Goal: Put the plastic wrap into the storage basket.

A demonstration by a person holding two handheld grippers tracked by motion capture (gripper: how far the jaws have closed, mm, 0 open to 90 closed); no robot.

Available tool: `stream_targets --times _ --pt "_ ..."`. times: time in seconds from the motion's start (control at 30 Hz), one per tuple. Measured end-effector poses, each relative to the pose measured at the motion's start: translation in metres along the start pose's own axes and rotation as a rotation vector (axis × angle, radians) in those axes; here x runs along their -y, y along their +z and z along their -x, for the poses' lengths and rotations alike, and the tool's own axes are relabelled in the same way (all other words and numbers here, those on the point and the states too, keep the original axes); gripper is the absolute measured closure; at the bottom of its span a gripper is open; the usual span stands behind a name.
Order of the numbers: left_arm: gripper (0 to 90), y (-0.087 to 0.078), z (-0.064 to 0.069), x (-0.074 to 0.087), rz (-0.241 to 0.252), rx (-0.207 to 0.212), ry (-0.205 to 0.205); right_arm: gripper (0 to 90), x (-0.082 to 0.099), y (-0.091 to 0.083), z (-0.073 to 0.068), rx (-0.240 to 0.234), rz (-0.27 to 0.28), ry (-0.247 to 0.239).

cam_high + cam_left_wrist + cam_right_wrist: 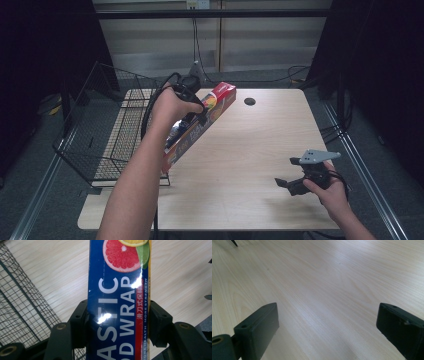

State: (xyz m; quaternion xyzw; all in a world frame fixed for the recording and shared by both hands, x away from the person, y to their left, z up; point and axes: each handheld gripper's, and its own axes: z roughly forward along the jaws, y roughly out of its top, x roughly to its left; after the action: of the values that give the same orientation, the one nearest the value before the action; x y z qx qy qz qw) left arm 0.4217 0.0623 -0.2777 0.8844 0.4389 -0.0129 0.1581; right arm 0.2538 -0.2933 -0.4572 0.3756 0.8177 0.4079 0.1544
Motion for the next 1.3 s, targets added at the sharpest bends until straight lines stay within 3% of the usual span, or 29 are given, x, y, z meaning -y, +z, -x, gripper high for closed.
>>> stream_targets --times 0.67,1.3 --pt "44.5 -0.033 -0.022 0.012 0.024 -0.027 -0.088 4.0 0.000 0.000 0.000 0.003 0.000 -0.001" --pt "44.5 -0.059 -0.039 0.023 0.021 -0.058 -0.126 4.0 0.000 0.000 0.000 0.006 0.001 -0.001"
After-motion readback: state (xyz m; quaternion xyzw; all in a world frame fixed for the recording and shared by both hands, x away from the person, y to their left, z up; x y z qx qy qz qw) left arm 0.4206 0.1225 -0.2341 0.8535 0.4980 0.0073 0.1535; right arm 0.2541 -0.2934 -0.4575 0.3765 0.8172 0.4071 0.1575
